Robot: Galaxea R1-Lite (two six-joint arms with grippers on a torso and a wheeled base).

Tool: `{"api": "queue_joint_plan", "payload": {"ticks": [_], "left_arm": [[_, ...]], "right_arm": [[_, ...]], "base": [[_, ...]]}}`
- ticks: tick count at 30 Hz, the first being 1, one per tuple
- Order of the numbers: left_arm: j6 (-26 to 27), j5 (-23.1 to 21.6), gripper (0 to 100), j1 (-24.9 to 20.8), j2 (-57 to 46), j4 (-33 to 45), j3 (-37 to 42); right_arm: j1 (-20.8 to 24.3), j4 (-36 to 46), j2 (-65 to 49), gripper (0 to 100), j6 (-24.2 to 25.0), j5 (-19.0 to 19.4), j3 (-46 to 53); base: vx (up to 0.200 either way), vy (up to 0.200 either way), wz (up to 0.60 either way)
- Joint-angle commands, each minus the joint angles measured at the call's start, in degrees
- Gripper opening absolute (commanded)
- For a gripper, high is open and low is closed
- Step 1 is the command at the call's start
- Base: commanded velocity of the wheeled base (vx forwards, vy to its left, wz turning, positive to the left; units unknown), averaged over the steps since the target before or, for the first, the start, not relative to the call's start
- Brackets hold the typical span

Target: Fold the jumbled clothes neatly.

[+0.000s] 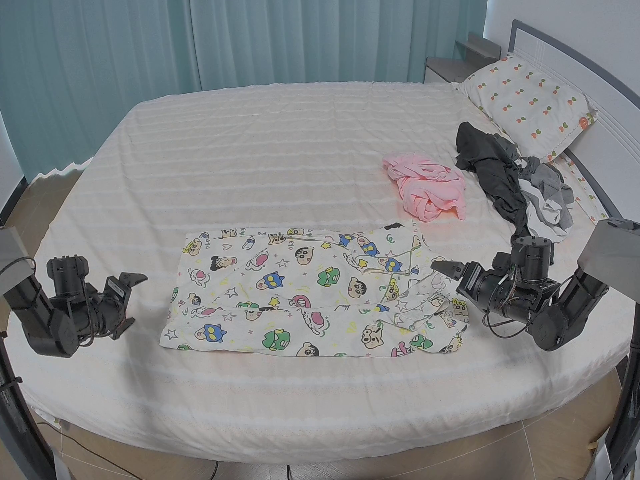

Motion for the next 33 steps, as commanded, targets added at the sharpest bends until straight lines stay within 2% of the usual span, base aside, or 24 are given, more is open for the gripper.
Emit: {"api": "queue_joint_plan", "payload": {"ticks": [1, 3, 10, 15, 27, 33], "left_arm": [[-8.8, -16.2, 100, 3.7, -11.7, 0.5, 14.1], [-10.8, -21.7, 100, 4.1, -11.8, 0.1, 17.1], [-10.6, -25.7, 100, 4.7, -11.9, -3.8, 21.3], [-10.6, -27.9, 100, 6.1, -11.4, -11.6, 25.7], [-8.8, -27.7, 100, 5.8, -5.4, -25.4, 31.0], [-8.5, -27.6, 100, 5.8, -3.9, -29.0, 32.0]], "right_arm": [[5.5, 0.5, -3.6, 100, 1.7, -0.1, 5.5], [6.0, 0.7, -2.2, 100, 1.8, -0.3, 5.6], [7.3, 1.3, -1.1, 100, 2.2, -0.3, 6.8], [9.5, 1.1, -1.6, 100, 4.3, -0.4, 8.1], [8.8, 1.1, 1.1, 100, 6.7, -0.8, 4.2], [8.2, 1.3, 3.8, 100, 6.8, -4.4, 1.8]], "base": [[0.000, 0.000, 0.00], [0.000, 0.000, 0.00], [0.000, 0.000, 0.00], [0.000, 0.000, 0.00], [0.000, 0.000, 0.00], [0.000, 0.000, 0.00]]}}
